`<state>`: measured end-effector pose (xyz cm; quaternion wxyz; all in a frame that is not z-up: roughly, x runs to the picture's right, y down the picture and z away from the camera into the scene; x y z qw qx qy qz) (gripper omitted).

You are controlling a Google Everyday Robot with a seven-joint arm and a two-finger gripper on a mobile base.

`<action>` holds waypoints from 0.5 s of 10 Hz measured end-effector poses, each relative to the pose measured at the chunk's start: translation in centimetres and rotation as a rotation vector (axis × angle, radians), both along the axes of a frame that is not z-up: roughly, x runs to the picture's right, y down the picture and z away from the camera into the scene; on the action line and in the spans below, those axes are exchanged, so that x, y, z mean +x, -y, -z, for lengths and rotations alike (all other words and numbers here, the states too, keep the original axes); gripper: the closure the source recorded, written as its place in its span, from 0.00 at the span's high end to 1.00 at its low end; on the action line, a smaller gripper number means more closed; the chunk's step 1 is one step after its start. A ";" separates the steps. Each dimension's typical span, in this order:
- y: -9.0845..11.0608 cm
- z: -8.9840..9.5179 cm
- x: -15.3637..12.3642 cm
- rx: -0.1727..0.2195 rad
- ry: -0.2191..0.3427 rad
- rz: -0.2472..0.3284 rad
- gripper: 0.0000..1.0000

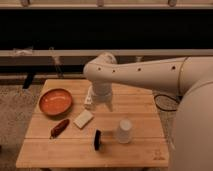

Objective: Place the ceramic cup over the eraser

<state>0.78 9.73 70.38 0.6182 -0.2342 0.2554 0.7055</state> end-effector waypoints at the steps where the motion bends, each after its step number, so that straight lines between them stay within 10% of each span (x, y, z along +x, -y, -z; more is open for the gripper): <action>1: -0.1 0.3 1.7 0.003 -0.021 -0.022 0.65; 5: -1.8 1.9 7.2 0.001 -0.112 -0.125 0.65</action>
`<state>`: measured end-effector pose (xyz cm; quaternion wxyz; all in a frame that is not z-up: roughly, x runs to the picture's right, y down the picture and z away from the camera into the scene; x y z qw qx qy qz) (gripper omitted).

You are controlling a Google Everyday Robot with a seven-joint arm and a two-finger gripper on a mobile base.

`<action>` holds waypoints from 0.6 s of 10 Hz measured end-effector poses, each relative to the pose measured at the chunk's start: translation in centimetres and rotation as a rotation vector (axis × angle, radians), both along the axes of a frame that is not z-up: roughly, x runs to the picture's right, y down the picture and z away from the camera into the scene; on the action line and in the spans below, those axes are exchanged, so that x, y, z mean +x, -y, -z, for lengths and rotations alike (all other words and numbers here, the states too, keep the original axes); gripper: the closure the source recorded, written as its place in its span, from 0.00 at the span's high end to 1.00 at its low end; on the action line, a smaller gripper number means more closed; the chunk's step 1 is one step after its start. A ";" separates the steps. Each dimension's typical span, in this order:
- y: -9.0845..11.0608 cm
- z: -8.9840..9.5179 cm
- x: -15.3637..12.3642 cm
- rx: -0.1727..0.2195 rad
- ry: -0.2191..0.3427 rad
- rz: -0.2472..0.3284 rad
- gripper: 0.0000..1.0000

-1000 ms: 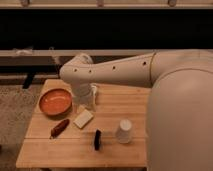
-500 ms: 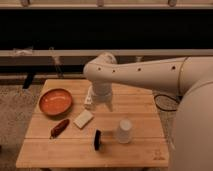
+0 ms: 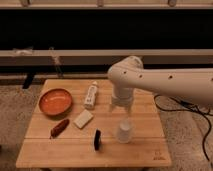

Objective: Place the ceramic cup over the eraser

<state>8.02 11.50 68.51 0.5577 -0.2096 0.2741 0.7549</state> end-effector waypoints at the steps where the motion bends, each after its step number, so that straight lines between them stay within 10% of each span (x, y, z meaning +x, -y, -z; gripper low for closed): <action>1: -0.7 0.0 0.4 -0.008 -0.010 -0.019 0.65; 6: -4.5 -1.5 1.2 -0.064 -0.036 -0.091 0.65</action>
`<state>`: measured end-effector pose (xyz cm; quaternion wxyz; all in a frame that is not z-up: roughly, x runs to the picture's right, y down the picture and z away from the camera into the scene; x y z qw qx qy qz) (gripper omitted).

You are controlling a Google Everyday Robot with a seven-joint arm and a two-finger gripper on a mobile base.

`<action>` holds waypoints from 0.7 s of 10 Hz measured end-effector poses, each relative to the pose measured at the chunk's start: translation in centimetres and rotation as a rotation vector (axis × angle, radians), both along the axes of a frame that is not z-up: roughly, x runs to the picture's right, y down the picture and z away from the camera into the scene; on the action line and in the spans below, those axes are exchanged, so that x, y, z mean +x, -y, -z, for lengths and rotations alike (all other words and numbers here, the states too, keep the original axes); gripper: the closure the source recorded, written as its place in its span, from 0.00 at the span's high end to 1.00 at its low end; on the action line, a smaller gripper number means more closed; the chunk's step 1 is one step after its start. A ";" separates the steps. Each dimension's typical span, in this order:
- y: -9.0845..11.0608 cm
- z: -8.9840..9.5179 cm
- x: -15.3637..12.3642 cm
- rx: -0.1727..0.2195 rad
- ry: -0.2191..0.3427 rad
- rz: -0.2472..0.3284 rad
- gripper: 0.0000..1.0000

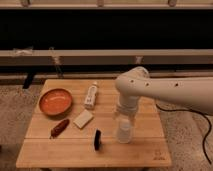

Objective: Place the ceramic cup over the eraser

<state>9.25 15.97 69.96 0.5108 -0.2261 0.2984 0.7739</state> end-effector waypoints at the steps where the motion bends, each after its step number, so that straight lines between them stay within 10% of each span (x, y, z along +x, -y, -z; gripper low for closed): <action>1: -0.6 -0.2 0.0 -0.011 -0.002 -0.009 0.65; 7: -3.8 -2.0 1.1 0.008 -0.044 -0.029 0.65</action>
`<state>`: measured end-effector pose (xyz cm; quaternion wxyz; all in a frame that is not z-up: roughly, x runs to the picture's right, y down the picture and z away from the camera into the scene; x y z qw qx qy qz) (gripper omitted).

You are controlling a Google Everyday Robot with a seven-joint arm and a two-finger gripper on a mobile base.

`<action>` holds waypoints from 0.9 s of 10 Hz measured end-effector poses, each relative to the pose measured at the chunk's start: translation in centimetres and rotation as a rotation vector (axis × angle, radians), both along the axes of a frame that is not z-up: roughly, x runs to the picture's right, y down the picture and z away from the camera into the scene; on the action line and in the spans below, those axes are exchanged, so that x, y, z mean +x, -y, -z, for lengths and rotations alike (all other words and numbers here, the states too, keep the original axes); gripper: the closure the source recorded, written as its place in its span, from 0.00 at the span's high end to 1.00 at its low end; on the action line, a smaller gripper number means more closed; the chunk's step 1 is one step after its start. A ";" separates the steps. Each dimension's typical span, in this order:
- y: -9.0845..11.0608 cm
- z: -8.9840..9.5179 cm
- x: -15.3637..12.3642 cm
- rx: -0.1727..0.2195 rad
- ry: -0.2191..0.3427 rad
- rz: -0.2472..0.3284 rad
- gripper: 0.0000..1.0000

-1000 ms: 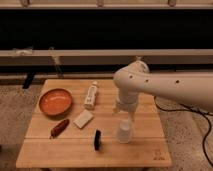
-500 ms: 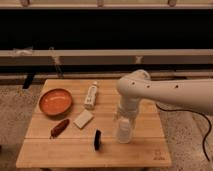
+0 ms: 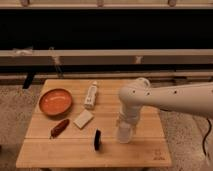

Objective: Place the ceramic cup over the eraser

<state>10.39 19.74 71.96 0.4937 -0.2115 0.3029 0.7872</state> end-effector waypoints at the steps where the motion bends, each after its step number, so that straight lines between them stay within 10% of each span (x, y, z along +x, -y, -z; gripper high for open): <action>1: -0.1 -0.3 0.2 0.017 -0.002 0.000 0.65; 9: 0.8 -2.3 0.4 0.056 0.017 0.029 0.65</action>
